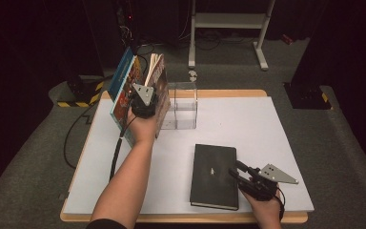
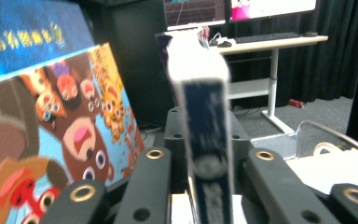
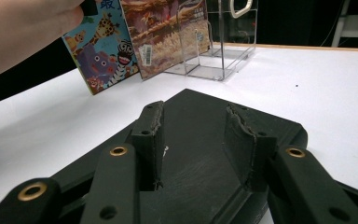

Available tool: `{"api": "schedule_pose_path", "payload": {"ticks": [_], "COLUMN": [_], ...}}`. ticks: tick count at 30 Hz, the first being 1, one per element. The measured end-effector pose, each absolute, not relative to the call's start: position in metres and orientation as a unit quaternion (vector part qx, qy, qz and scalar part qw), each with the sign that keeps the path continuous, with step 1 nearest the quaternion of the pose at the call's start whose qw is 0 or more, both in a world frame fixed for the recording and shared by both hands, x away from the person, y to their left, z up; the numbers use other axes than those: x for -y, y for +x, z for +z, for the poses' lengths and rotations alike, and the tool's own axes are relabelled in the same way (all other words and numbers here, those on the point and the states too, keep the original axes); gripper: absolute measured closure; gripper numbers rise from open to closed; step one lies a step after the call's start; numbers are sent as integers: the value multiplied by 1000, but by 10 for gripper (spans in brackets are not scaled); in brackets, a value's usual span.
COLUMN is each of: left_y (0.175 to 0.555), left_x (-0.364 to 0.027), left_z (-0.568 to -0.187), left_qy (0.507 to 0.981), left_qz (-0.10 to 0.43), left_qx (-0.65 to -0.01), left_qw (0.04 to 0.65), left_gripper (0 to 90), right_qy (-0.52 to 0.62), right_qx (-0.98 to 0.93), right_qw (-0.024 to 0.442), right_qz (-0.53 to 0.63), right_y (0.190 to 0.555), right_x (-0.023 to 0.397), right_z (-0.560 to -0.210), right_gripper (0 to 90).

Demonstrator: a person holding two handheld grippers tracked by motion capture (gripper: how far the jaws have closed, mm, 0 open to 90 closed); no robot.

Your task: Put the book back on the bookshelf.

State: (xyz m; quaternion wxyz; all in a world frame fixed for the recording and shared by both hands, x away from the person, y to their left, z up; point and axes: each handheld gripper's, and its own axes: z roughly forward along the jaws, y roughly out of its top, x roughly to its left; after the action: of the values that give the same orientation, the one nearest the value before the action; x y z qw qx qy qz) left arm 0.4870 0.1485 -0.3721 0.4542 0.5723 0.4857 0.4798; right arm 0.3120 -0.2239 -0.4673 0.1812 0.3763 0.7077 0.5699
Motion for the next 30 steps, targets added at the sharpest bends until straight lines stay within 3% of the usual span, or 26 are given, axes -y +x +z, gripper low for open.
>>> {"api": "schedule_pose_path", "payload": {"ticks": [10,30], "left_y": [471,416], "left_x": [-148,-157], "left_z": [-380,-380], "left_qy": [585,597], "left_qz": [439,428], "left_qx": [-505,-486], "left_qw": [459,474], "left_gripper": [595,554], "right_qy": [376,376], "right_qx": [-709,-717], "right_qw": [178,174], "right_qz": [570,561], "right_y": [312,314], "right_x": [222,218], "right_z": [-468,-471], "right_gripper": [569,538]}}
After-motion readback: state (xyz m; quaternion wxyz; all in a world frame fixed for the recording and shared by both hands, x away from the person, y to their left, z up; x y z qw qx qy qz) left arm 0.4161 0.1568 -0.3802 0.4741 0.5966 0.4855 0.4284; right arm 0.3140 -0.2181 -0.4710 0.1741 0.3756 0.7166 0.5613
